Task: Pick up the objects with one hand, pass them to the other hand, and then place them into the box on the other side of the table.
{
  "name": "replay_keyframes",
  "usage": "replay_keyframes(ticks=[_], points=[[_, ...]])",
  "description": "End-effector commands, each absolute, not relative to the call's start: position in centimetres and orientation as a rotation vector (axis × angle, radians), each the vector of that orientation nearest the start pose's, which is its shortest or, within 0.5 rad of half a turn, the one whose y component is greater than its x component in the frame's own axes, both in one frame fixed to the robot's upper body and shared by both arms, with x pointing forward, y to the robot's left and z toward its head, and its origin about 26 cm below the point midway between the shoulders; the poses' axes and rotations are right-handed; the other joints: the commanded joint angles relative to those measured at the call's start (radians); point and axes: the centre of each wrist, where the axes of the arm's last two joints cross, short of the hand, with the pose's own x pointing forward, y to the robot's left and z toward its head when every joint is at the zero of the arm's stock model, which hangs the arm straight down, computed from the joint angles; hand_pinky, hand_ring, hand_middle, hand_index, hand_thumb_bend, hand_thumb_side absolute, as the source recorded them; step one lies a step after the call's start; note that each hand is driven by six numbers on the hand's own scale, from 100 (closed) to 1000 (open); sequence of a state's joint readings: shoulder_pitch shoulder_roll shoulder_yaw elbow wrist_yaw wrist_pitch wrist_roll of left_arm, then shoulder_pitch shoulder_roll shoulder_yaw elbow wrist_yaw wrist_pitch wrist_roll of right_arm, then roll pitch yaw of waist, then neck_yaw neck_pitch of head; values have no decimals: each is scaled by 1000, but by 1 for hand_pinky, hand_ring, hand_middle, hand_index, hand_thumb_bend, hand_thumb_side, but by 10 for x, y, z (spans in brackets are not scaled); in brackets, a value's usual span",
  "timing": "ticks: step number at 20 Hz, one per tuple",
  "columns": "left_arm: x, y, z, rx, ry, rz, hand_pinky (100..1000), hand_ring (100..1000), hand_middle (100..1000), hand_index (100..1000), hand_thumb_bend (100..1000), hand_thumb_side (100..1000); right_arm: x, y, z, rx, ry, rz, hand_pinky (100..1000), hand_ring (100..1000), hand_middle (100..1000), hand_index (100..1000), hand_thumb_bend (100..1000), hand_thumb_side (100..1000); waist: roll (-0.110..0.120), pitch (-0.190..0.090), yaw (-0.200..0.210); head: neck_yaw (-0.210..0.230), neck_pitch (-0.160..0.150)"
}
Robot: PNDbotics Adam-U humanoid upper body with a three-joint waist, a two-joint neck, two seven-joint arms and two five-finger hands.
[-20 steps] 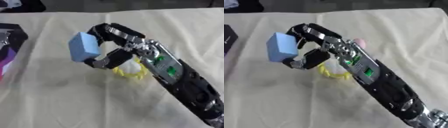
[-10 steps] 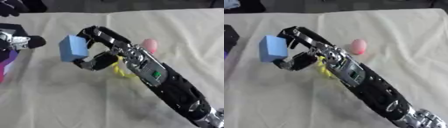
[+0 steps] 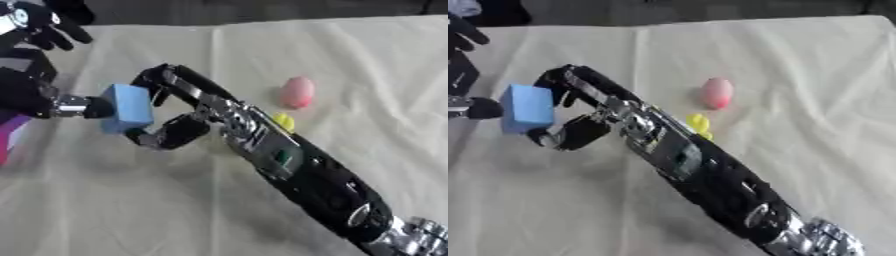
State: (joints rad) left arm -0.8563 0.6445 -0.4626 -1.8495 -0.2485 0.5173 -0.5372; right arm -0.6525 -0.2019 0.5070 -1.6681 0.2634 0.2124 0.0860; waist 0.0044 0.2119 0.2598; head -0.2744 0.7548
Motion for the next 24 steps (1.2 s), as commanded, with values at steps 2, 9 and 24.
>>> replay_keyframes(ticks=[2, 9, 24], points=[[330, 165, 305, 378, -1594, -1507, 881, 810, 779, 788, 722, 338, 344, -86, 185, -65, -1978, 1006, 642, 645, 508, 601, 100, 100, 17, -35, -1, -2, 10], [335, 159, 302, 341, -1513, -1597, 892, 828, 796, 799, 692, 267, 348, -88, 179, -62, -1944, 900, 639, 645, 508, 603, 100, 112, 17, -37, -6, 10, 15], [353, 142, 299, 436, -1421, -1708, 900, 853, 822, 828, 699, 254, 351, -87, 172, 18, -1950, 841, 643, 641, 505, 603, 100, 162, 24, -39, -4, -6, 7]])
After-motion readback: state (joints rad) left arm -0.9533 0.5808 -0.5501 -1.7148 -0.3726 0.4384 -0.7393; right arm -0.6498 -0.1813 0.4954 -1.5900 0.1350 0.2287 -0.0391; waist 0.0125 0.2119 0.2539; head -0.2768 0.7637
